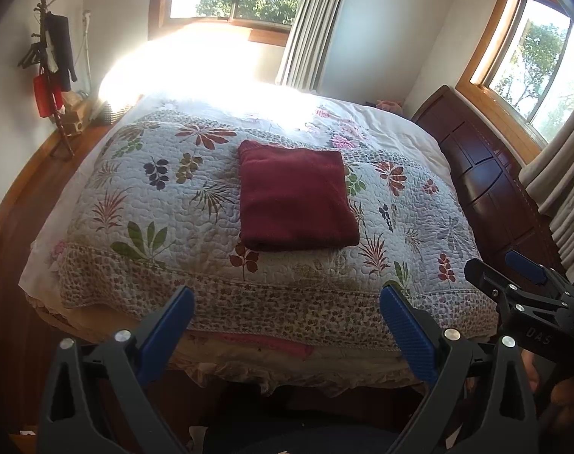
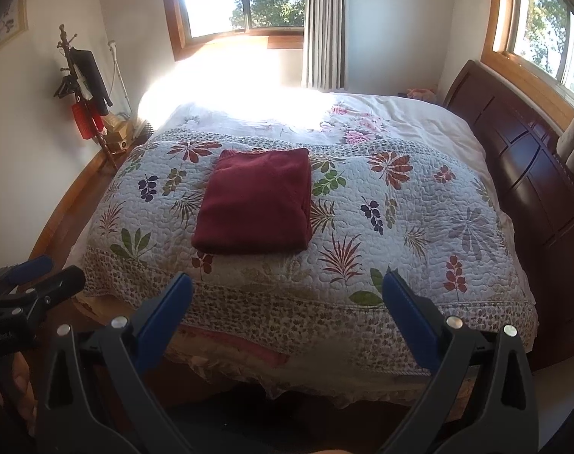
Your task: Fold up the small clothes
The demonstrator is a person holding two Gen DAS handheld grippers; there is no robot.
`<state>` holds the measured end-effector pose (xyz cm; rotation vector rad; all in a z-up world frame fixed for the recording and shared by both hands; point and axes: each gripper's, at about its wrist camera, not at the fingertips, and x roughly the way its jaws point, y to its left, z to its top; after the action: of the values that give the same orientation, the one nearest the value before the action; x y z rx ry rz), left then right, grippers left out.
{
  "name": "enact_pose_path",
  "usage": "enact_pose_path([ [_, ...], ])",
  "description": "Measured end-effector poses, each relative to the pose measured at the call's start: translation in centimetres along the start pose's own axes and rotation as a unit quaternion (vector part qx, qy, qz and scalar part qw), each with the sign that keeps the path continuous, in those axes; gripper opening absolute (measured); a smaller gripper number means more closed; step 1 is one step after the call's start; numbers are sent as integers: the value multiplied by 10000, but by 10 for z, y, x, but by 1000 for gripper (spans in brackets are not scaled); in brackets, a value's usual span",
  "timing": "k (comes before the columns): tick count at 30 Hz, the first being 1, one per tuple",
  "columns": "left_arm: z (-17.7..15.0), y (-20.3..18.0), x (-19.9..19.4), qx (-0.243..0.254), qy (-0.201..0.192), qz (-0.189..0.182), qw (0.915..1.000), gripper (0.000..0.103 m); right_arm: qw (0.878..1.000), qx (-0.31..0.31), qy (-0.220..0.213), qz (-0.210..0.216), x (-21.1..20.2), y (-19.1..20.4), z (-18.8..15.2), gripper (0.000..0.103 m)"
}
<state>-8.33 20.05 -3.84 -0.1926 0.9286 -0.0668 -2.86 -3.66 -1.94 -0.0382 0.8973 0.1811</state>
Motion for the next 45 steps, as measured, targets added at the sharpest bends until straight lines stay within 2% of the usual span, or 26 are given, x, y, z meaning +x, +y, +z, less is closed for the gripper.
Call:
enact_pose_path([
  [38, 4, 2, 8, 71, 74, -5, 9999, 99, 10000, 32, 20, -55, 4, 1, 2, 100],
  [45, 14, 5, 16, 117, 140, -23, 9998, 99, 10000, 26, 41, -63, 9, -1, 5, 100],
])
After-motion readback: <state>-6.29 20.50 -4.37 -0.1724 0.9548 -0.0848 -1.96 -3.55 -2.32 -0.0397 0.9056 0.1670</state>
